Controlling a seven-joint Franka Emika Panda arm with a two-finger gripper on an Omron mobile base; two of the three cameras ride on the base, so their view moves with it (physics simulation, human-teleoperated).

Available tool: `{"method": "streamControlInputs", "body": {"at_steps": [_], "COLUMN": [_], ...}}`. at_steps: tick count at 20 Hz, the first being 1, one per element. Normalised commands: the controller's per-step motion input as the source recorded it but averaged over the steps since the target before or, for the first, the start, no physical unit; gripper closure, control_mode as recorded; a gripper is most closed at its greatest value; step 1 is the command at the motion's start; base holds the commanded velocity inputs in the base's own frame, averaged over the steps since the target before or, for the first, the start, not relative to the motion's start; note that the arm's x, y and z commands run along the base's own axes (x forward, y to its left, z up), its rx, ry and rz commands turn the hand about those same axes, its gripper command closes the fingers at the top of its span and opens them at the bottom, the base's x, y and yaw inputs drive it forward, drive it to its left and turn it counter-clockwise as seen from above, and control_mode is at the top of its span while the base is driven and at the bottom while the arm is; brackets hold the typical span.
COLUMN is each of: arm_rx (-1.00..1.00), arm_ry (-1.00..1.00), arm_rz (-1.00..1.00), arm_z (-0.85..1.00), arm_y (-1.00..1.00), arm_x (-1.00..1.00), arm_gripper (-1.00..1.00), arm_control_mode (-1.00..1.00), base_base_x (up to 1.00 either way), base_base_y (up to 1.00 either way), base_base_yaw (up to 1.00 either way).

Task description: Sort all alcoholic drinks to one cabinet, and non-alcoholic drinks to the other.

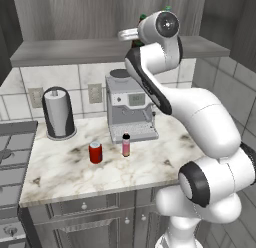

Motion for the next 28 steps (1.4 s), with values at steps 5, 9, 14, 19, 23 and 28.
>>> {"method": "streamControlInputs", "body": {"at_steps": [5,9,14,19,23,28], "arm_rx": [0.00,0.00,0.00,0.00,0.00,0.00], "arm_ry": [0.08,0.08,0.02,0.00,0.00,0.00], "arm_rz": [0.00,0.00,0.00,0.00,0.00,0.00], "arm_z": [0.08,0.13,0.03,0.00,0.00,0.00], "arm_y": [0.00,0.00,0.00,0.00,0.00,0.00], "arm_x": [0.32,0.32,0.30,0.26,0.23,0.22], "arm_gripper": [1.00,1.00,1.00,1.00,1.00,1.00], "arm_control_mode": [-1.00,-1.00,-1.00,-1.00,-1.00,-1.00], "base_base_x": [0.00,0.00,0.00,0.00,0.00,0.00], "base_base_y": [0.00,0.00,0.00,0.00,0.00,0.00], "base_base_yaw": [0.00,0.00,0.00,0.00,0.00,0.00]}}
